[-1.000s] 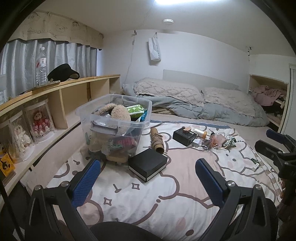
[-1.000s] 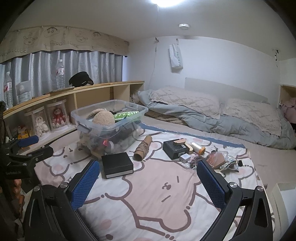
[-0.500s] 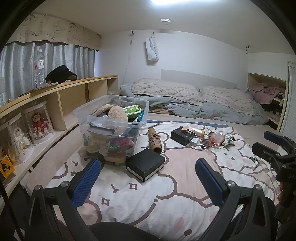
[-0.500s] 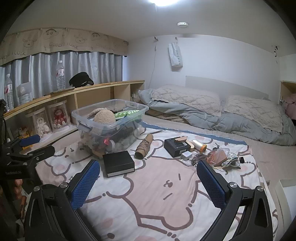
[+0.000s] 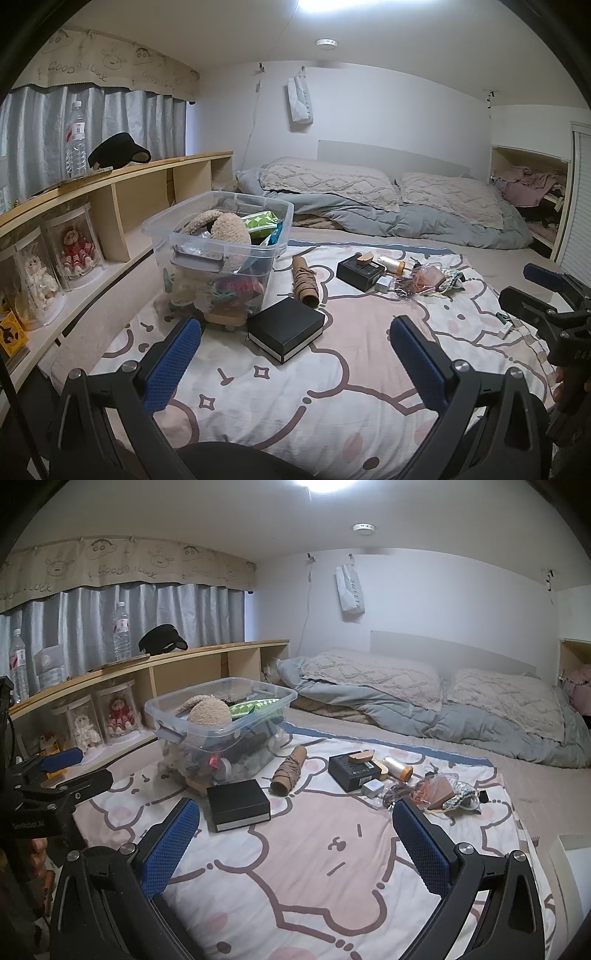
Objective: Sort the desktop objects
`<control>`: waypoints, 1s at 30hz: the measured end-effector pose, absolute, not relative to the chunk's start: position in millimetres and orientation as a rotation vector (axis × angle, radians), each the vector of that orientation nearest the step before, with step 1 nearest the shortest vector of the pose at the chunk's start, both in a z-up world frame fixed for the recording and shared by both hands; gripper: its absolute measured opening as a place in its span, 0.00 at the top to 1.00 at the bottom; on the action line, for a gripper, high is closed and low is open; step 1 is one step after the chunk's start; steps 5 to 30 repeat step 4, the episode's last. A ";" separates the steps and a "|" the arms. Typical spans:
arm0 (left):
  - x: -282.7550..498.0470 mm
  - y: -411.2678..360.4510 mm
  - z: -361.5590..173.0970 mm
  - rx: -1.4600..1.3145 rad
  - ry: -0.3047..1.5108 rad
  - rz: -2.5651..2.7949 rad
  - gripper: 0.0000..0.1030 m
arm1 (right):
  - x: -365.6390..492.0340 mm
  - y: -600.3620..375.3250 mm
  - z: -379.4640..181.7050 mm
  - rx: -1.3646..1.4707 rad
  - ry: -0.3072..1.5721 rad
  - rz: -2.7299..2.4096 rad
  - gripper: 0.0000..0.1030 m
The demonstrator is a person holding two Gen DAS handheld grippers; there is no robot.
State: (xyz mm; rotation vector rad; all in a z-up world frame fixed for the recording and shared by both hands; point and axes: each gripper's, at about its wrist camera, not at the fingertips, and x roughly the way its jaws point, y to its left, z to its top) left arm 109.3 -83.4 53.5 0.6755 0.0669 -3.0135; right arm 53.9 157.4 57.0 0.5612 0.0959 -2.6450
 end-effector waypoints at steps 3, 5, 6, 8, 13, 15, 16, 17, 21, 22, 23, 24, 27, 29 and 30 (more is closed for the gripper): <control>109.1 -83.8 53.8 0.679 0.067 -3.012 0.00 | 54.5 157.0 56.8 0.567 0.093 -2.644 0.00; 109.1 -83.6 54.3 0.680 0.070 -3.012 0.00 | 54.5 156.7 56.6 0.568 0.094 -2.644 0.00; 109.1 -83.6 54.3 0.680 0.070 -3.012 0.00 | 54.5 156.7 56.6 0.568 0.094 -2.644 0.00; 109.1 -83.6 54.3 0.680 0.070 -3.012 0.00 | 54.5 156.7 56.6 0.568 0.094 -2.644 0.00; 109.1 -83.6 54.3 0.680 0.070 -3.012 0.00 | 54.5 156.7 56.6 0.568 0.094 -2.644 0.00; 109.1 -83.6 54.3 0.680 0.070 -3.012 0.00 | 54.5 156.7 56.6 0.568 0.094 -2.644 0.00; 109.1 -83.6 54.3 0.680 0.070 -3.012 0.00 | 54.5 156.7 56.6 0.568 0.094 -2.644 0.00; 109.1 -83.6 54.3 0.680 0.070 -3.012 0.00 | 54.5 156.7 56.6 0.568 0.094 -2.644 0.00; 109.1 -83.6 54.3 0.680 0.070 -3.012 0.00 | 54.5 156.7 56.6 0.568 0.094 -2.644 0.00; 109.1 -83.6 54.3 0.680 0.070 -3.012 0.00 | 54.5 156.7 56.6 0.568 0.094 -2.644 0.00; 109.1 -83.6 54.3 0.680 0.070 -3.012 0.00 | 54.5 156.7 56.6 0.568 0.094 -2.644 0.00; 109.1 -83.6 54.3 0.680 0.070 -3.012 0.00 | 54.5 156.7 56.6 0.568 0.094 -2.644 0.00; 109.1 -83.6 54.3 0.680 0.070 -3.012 0.00 | 54.5 156.7 56.6 0.568 0.094 -2.644 0.00; 109.1 -83.6 54.3 0.680 0.070 -3.012 0.00 | 54.5 156.7 56.6 0.568 0.094 -2.644 0.00; 109.1 -83.6 54.3 0.680 0.070 -3.012 0.00 | 54.5 156.7 56.6 0.568 0.094 -2.644 0.00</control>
